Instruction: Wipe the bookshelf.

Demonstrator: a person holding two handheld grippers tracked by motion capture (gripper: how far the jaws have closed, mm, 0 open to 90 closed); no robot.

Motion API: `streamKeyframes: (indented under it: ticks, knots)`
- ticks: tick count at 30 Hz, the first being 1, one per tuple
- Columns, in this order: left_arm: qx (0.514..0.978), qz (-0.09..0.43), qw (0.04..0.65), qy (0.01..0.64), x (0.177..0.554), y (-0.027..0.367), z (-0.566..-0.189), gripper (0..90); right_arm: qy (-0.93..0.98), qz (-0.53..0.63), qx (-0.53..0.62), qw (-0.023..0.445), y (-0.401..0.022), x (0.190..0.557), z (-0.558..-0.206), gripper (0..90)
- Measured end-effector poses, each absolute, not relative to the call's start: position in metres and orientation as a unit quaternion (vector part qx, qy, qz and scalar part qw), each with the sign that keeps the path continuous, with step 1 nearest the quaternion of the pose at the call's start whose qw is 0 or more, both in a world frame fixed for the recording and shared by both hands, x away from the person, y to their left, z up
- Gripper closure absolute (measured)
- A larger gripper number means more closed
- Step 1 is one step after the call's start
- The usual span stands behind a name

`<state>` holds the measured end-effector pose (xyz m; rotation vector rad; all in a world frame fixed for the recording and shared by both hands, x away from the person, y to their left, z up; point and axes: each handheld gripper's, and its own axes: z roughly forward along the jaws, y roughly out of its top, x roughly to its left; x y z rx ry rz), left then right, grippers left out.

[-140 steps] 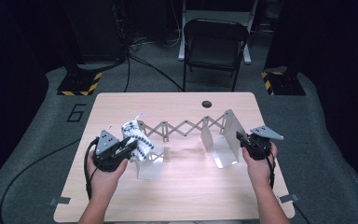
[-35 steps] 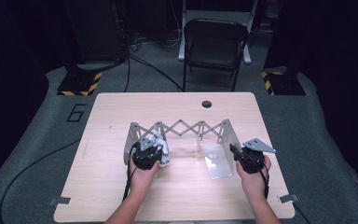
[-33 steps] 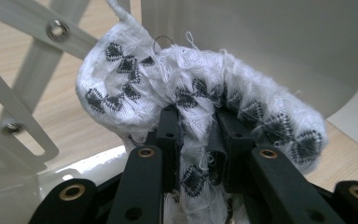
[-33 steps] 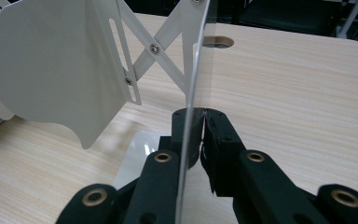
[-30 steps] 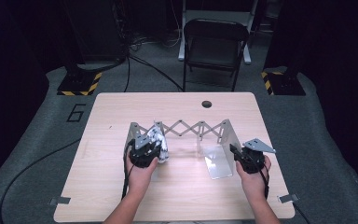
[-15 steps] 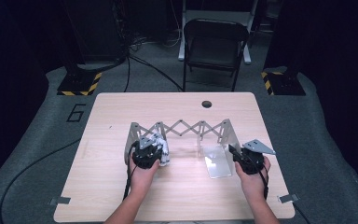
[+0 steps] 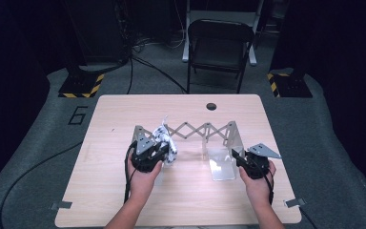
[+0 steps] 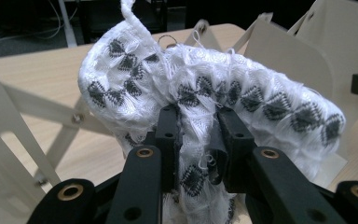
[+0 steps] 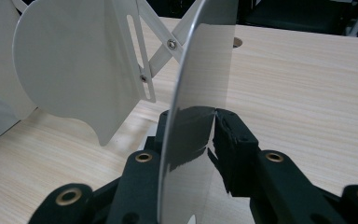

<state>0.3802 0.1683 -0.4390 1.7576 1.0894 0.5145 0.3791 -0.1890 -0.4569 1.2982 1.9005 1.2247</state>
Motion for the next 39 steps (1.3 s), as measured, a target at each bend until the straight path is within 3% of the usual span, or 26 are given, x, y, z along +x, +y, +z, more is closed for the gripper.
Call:
streamKeyframes:
  ticks: [4,9,25,39]
  knots:
    - [0.746,0.19,0.442,0.46,0.384,0.161,-0.475,72.9,0.703,0.45,0.482,0.265,-0.189,0.379,-0.458,70.6]
    - [0.757,0.17,0.429,0.462,0.383,0.159,-0.489,72.9,0.704,0.452,0.481,0.261,-0.19,0.379,-0.458,69.6]
    - [0.731,0.215,0.53,0.373,0.352,0.146,-0.401,72.4,0.706,0.452,0.483,0.253,-0.189,0.381,-0.462,65.5]
    - [0.728,0.275,0.485,0.398,0.373,0.142,-0.41,70.5,0.705,0.453,0.487,0.248,-0.191,0.385,-0.461,69.9]
